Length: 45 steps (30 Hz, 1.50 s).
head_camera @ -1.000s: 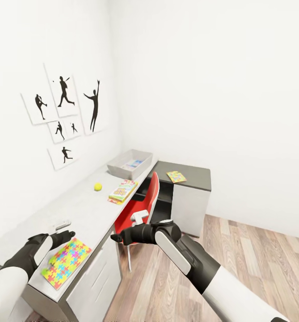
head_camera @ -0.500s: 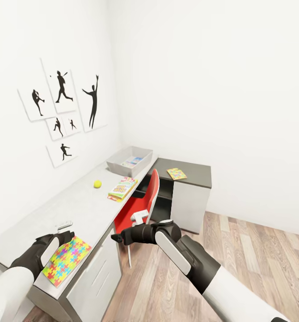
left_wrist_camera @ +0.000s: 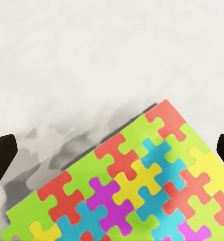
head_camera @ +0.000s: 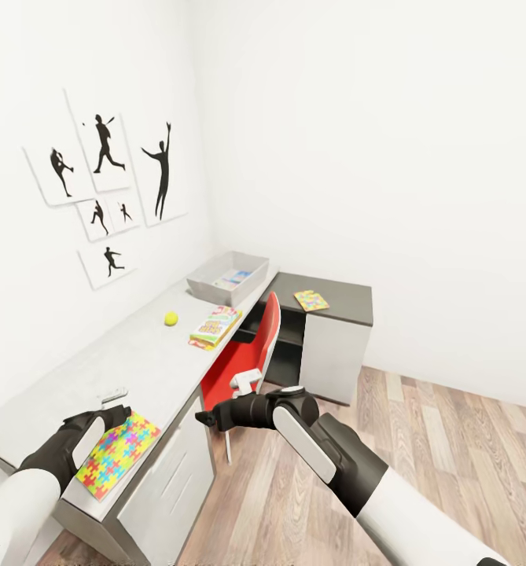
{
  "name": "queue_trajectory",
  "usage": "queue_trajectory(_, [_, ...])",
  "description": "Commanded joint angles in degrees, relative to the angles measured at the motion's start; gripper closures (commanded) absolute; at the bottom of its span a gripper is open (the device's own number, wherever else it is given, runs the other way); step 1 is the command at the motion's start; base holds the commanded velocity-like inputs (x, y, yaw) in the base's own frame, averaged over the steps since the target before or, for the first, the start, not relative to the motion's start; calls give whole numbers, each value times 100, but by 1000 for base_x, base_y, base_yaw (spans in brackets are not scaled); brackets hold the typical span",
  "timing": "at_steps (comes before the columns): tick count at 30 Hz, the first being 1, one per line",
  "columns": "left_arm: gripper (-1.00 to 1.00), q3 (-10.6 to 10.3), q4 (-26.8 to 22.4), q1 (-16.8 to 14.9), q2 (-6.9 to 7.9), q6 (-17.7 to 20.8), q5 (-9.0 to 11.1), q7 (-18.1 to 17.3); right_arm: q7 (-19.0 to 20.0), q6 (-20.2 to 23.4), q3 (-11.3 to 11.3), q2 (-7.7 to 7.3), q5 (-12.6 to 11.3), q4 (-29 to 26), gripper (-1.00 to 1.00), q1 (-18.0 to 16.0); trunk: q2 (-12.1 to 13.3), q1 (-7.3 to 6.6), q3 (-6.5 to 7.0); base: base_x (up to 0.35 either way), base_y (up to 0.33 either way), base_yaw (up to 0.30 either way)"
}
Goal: Put all the toys in the child's room - the three board games (two on the bed and one on the table), the two jigsaw puzzles on the table, and the tennis ball on the table - inside the toy box on the table in the child's room.
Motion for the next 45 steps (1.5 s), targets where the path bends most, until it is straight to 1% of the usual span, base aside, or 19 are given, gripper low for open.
queue_trajectory(1, [-100,-1,-14,-2,1,30,60,33,21,22,-1,1,21,-1,-100,-6,-11,2,-20,0,0,0])
queue_trajectory(8, [-100,-5,-14,-2,-33,-2,60,33,23,22,-3,1,21,-1,-100,-6,-11,2,-84,0,0,0])
queue_trajectory(14, [-100,-21,-14,-2,-162,-314,60,11,21,22,-2,1,21,-1,-100,-6,-11,2,-139,0,0,0])
queue_trajectory(18, [-100,-26,-14,-2,-204,-380,60,6,23,22,-1,1,21,-1,-100,-6,-11,2,-175,0,0,0])
queue_trajectory(25, [-100,-27,-14,-2,-217,-400,60,-1,25,22,-2,1,21,-1,-100,-6,-11,2,-236,0,0,0])
queue_trajectory(35, [-100,-31,-14,-2,-219,-403,58,13,21,-1,-7,1,24,2,-100,28,-11,2,-255,0,0,0])
queue_trajectory(45, [-100,-36,-14,-2,-219,-404,52,7,11,-245,-10,1,13,47,-100,84,-11,2,-256,0,0,0])
